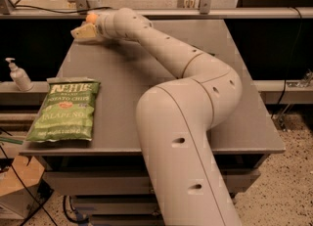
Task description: Move orange near green jalapeno chip bag
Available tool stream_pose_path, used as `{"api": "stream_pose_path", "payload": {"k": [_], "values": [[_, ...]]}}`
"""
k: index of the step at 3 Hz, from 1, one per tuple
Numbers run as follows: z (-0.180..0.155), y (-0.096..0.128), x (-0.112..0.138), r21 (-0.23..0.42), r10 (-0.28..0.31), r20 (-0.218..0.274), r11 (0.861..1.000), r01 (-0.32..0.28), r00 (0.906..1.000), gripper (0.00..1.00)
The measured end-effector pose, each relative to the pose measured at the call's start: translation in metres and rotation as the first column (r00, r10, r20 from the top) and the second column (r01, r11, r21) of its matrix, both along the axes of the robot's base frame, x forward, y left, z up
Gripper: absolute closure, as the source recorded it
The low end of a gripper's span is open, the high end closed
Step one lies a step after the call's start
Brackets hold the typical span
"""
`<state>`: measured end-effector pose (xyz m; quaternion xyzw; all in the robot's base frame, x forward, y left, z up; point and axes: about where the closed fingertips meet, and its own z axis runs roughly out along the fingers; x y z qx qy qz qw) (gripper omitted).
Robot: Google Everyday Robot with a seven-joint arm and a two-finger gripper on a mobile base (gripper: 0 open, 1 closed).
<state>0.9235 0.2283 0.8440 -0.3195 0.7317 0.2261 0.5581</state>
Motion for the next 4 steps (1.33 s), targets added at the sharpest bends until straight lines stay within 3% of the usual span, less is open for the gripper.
{"api": "stream_pose_path", "payload": {"k": [2,4], "values": [[0.003,0.006,0.002,-0.005,0.015,0.01,1.0,-0.015,0.9998,0.41],[0.0,-0.005,0.009,-0.016,0.003,0.003,1.0,-0.003,1.0,0.88]]}}
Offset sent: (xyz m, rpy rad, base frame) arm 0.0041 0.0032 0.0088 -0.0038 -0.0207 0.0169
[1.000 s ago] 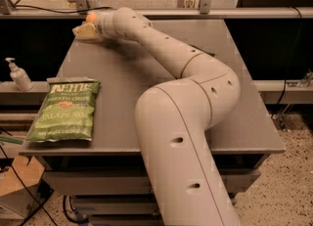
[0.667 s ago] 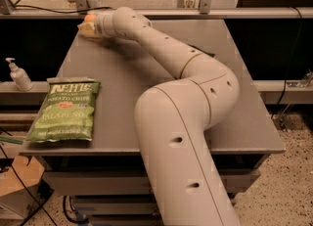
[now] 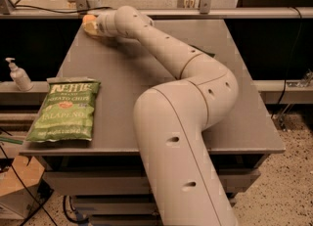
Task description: Move orange near green jalapeno chip bag
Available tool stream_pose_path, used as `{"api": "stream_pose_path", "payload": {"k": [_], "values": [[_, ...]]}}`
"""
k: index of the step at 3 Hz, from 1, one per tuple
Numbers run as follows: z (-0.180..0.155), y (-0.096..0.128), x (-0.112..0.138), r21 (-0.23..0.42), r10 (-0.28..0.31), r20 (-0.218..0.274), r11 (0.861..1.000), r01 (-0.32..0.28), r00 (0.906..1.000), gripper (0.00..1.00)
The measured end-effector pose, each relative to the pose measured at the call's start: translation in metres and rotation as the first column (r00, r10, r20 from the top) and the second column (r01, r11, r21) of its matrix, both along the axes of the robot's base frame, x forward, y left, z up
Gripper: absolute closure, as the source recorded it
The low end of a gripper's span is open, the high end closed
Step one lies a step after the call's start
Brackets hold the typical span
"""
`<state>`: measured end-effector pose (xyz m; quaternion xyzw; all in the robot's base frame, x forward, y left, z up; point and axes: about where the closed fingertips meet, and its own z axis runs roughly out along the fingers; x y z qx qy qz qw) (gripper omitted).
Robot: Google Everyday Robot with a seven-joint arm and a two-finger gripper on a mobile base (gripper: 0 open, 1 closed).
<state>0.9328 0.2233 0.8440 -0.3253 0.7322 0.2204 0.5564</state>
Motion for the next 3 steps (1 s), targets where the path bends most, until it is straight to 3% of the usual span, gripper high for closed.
{"api": "stream_pose_path", "payload": {"k": [1,2,3], "values": [[0.014,-0.008,-0.008,0.012,0.022,0.008,1.0,-0.023,0.9997,1.0],[0.037,-0.022,-0.037,0.019,0.096,0.019,0.995,-0.096,0.9952,1.0],[0.066,-0.044,-0.086,0.022,0.179,0.041,0.983,-0.18,0.9829,1.0]]}}
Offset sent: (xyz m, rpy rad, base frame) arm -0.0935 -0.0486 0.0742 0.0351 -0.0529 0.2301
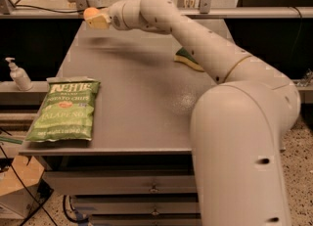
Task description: Move orange near green jalapeno chip bag
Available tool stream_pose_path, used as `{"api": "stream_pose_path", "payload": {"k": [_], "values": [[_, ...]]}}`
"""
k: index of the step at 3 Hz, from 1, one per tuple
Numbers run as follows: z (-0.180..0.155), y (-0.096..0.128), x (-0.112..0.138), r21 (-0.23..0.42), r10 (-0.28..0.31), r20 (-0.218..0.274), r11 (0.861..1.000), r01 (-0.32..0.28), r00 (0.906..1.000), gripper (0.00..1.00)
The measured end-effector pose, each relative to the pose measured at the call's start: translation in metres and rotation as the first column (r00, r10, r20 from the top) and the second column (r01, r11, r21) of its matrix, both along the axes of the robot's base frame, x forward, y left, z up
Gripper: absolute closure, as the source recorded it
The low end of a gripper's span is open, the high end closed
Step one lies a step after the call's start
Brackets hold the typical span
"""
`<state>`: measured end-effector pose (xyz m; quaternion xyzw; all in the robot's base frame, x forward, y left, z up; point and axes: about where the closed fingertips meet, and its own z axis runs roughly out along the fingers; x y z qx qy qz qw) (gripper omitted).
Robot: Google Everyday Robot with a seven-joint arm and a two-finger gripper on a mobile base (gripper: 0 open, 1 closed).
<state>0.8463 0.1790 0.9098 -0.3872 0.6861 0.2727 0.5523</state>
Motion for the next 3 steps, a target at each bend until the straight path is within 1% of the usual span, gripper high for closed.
{"api": "stream_pose_path", "payload": {"k": [1,2,3], "values": [[0.017,-0.028,-0.052,0.038,0.044,-0.022,0.998,-0.043,0.9988,1.0],[0.01,-0.043,-0.058,0.045,0.035,-0.039,0.998,-0.033,0.9986,1.0],[0.01,-0.037,-0.061,0.008,0.054,-0.041,0.999,-0.054,0.9977,1.0]]}}
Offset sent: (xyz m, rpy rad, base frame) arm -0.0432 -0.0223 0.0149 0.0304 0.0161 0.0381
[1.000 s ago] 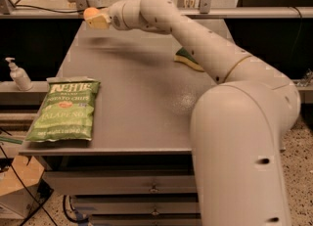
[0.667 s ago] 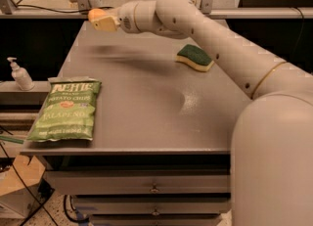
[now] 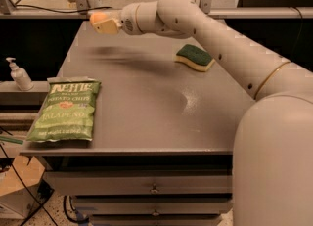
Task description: Move orange near green jalapeno chip bag
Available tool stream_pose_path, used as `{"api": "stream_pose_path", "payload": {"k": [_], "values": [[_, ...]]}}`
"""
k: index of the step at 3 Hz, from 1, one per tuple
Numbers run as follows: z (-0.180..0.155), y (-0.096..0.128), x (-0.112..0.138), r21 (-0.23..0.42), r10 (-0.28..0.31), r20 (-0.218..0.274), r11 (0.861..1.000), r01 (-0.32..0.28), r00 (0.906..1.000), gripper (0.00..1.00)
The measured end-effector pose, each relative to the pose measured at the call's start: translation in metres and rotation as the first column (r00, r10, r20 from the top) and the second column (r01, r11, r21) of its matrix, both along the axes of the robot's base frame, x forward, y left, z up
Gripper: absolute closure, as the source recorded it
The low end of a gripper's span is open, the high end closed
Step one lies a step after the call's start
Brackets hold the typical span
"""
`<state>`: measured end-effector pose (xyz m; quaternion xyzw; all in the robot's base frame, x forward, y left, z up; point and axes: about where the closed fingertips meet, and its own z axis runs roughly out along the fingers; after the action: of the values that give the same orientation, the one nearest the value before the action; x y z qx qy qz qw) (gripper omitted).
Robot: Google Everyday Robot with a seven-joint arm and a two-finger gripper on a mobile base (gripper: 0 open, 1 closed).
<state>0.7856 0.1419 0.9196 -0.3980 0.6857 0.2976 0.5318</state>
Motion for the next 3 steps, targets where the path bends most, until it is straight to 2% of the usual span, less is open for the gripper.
{"api": "stream_pose_path", "payload": {"k": [1,2,3], "values": [[-0.004,0.0,-0.023,-0.07,0.037,0.0,0.997,-0.037,0.9993,1.0],[-0.012,-0.004,-0.061,-0.126,0.077,-0.008,0.989,-0.077,0.997,1.0],[-0.027,-0.001,-0.1,-0.165,0.137,-0.037,0.976,-0.141,0.9899,1.0]]}}
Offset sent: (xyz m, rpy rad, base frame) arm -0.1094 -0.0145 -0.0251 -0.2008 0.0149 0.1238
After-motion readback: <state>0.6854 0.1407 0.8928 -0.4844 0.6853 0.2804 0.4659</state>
